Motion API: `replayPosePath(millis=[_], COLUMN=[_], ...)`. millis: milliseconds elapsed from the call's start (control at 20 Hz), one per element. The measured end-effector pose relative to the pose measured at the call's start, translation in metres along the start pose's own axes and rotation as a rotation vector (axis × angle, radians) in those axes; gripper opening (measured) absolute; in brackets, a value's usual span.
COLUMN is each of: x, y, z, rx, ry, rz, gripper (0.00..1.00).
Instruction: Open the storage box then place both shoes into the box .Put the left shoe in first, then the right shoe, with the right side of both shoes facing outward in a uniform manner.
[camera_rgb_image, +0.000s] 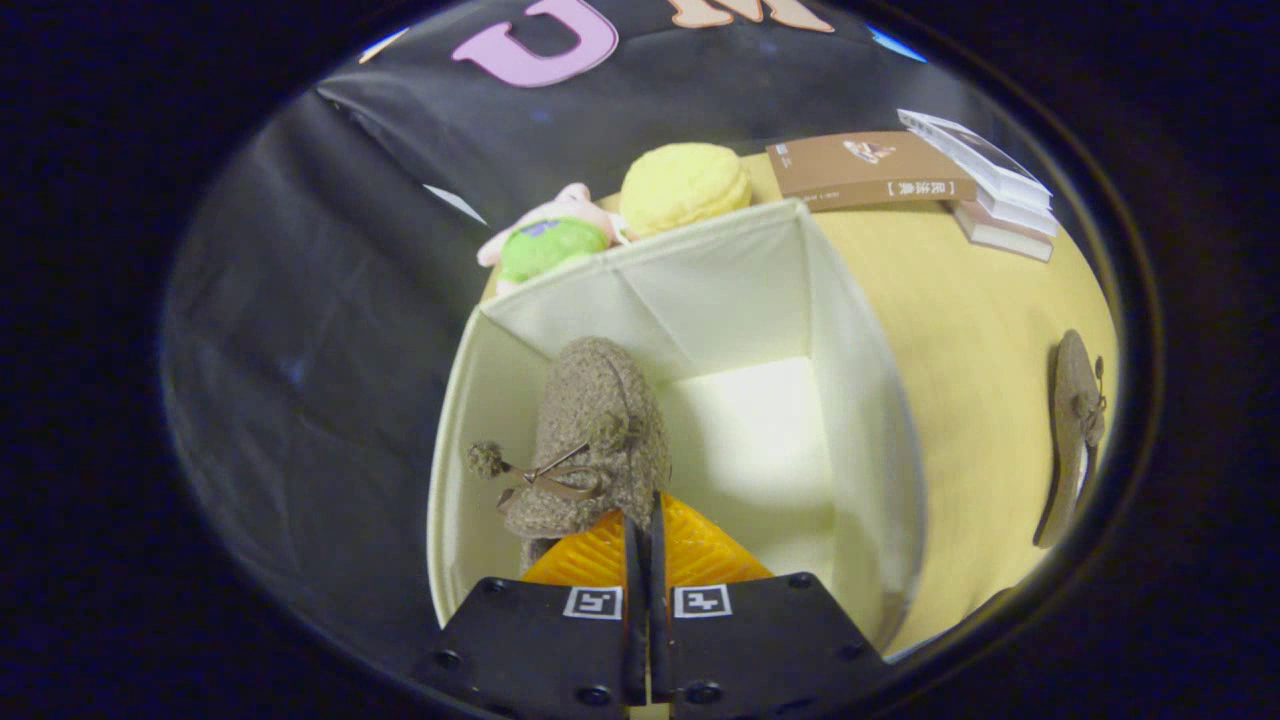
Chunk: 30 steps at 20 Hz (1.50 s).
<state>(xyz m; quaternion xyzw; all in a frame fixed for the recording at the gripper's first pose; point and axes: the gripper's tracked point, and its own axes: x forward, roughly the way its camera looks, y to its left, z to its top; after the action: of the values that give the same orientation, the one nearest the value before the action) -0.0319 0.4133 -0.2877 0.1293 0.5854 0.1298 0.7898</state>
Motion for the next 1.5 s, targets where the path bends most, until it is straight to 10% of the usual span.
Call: replayPosePath(millis=[150,850,1500], x=[0.016,-0.059,-0.171], y=[0.000,0.034,-0.164], z=[-0.005,-0.001,0.072], rx=[-0.046,-0.240,-0.445], ry=[0.020,-0.058,-0.428], rz=[-0.067,0.205,0.033], gripper=[0.05,1.00,1.00])
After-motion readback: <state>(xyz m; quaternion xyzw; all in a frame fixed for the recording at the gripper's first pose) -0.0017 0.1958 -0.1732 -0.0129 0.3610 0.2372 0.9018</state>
